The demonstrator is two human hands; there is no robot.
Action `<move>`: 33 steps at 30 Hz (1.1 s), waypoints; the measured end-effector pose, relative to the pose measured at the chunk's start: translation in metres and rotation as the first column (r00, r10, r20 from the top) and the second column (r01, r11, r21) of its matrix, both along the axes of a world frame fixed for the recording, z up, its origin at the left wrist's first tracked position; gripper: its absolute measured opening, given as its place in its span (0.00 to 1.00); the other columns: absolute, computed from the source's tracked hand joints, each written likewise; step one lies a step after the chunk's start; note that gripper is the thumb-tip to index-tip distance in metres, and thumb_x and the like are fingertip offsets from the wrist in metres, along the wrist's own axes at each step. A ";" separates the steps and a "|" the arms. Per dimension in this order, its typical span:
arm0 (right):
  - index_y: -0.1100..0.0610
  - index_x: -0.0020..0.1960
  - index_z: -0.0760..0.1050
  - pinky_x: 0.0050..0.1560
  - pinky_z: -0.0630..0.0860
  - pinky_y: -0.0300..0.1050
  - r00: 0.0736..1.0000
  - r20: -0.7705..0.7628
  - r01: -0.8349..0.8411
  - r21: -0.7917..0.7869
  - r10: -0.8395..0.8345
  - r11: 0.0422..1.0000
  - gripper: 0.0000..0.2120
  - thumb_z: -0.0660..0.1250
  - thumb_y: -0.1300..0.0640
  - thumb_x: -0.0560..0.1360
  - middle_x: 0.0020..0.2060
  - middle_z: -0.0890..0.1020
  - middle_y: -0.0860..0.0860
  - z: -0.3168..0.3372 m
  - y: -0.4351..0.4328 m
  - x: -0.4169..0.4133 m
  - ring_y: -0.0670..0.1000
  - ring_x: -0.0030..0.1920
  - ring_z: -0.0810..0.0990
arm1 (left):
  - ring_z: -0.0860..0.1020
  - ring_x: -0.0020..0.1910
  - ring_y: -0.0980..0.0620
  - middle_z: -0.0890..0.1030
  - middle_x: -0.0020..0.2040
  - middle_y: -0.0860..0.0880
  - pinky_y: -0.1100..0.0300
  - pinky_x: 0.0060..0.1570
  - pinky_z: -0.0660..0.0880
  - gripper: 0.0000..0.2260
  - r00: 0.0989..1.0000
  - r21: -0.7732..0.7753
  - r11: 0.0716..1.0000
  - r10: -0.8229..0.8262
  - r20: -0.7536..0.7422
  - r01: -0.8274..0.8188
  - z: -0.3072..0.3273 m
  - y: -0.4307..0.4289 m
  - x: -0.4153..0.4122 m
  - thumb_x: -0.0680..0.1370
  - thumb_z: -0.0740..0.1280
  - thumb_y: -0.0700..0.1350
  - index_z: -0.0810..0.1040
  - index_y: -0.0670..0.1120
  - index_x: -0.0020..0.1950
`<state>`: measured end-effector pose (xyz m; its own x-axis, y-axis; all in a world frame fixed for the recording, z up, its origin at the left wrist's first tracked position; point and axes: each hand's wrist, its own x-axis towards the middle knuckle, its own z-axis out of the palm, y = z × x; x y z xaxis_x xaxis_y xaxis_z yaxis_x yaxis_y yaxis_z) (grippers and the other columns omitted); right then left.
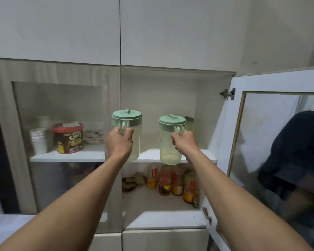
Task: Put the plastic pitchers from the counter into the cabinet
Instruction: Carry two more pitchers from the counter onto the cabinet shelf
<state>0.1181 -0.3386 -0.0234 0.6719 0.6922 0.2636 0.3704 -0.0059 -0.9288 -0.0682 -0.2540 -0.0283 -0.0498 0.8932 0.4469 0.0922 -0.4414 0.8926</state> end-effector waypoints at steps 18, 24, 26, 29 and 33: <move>0.62 0.49 0.81 0.43 0.77 0.51 0.994 -0.043 0.105 0.006 -0.105 0.994 0.09 0.66 0.57 0.77 0.36 0.83 0.53 -0.015 0.132 0.134 0.53 0.38 0.81 | 0.81 0.40 0.43 0.83 0.38 0.46 0.52 0.41 0.76 0.09 0.996 -0.039 0.996 -0.080 -0.030 0.079 -0.015 0.142 0.156 0.75 0.65 0.50 0.79 0.45 0.44; 0.63 0.48 0.81 0.40 0.75 0.51 0.988 -0.028 0.153 -0.011 -0.154 0.988 0.15 0.66 0.51 0.71 0.37 0.82 0.56 -0.026 0.207 0.170 0.56 0.37 0.80 | 0.81 0.40 0.41 0.81 0.37 0.46 0.54 0.38 0.72 0.10 0.995 -0.076 0.993 -0.092 -0.025 0.090 -0.031 0.215 0.201 0.75 0.66 0.49 0.81 0.43 0.45; 0.61 0.44 0.80 0.38 0.73 0.49 0.988 -0.026 0.150 -0.015 -0.150 0.989 0.13 0.66 0.50 0.71 0.36 0.80 0.56 -0.036 0.233 0.185 0.55 0.36 0.79 | 0.79 0.39 0.41 0.80 0.37 0.46 0.56 0.37 0.69 0.10 0.996 -0.089 0.993 -0.084 -0.026 0.081 -0.037 0.238 0.215 0.75 0.66 0.49 0.81 0.43 0.47; 0.57 0.40 0.77 0.37 0.72 0.48 0.991 -0.032 0.129 -0.024 -0.130 0.991 0.08 0.67 0.53 0.74 0.34 0.79 0.55 -0.047 0.266 0.202 0.55 0.35 0.77 | 0.79 0.39 0.41 0.81 0.38 0.44 0.56 0.38 0.69 0.10 0.998 -0.110 0.993 -0.051 -0.024 0.048 -0.045 0.270 0.233 0.76 0.66 0.48 0.81 0.42 0.48; 0.55 0.38 0.73 0.33 0.69 0.42 0.996 -0.040 0.083 -0.048 -0.085 0.995 0.10 0.66 0.56 0.78 0.33 0.77 0.53 -0.069 0.318 0.234 0.52 0.32 0.75 | 0.79 0.42 0.42 0.82 0.43 0.42 0.55 0.42 0.72 0.10 0.999 -0.140 0.990 0.030 -0.025 -0.034 -0.059 0.318 0.258 0.76 0.67 0.47 0.80 0.41 0.49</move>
<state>0.3520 -0.0201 -0.0924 0.7376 0.6440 0.2029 0.3278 -0.0788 -0.9415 0.1901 0.0638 -0.0871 -0.0705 0.9452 0.3187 0.1256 -0.3086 0.9429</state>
